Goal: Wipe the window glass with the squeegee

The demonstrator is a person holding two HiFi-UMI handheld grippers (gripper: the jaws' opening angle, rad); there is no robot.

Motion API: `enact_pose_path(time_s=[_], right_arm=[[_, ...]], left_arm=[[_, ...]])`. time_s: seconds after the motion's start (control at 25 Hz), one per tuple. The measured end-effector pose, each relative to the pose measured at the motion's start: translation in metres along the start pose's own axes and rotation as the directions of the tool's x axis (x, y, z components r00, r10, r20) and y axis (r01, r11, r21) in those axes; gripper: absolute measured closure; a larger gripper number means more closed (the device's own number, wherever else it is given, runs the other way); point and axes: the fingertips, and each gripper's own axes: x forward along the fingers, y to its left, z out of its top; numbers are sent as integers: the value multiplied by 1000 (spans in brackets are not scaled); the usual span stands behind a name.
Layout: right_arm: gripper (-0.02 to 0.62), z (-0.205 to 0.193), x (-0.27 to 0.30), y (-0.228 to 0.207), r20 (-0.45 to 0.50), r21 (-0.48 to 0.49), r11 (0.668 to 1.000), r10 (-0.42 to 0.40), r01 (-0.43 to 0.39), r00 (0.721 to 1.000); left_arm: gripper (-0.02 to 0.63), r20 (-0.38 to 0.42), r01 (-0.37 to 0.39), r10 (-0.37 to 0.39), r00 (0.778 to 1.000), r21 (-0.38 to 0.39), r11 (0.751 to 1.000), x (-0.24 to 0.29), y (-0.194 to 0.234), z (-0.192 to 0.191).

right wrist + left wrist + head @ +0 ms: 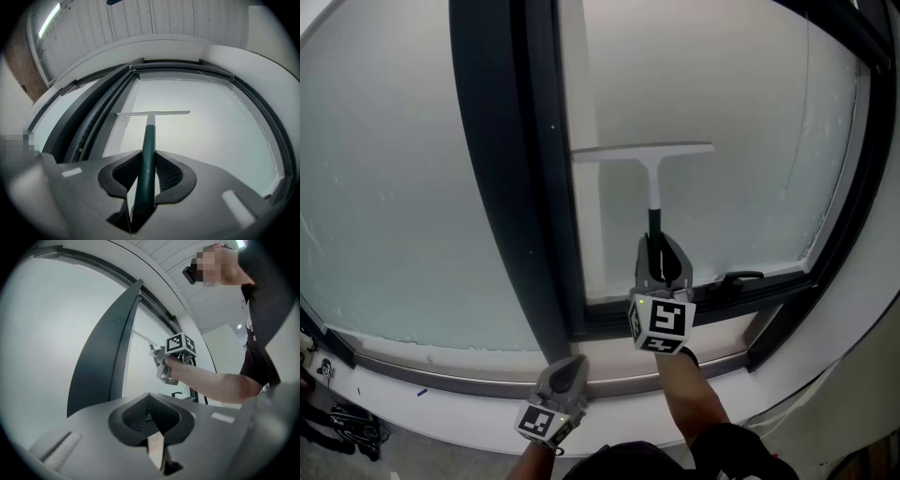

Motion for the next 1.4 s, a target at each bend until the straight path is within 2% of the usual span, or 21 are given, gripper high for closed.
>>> enact_pose_path(time_s=[0.72,1.4], right_arm=[[500,-47,-26,2,-105,6,1000,-21,21,994],[500,-77,-50,5,-152,6,1000,-10,11,988]], left_arm=[[606,-37,-25,24,999,-39,999,-15,2,-14],[606,-37,-29,27,999,-43,999,-5,4,-19]])
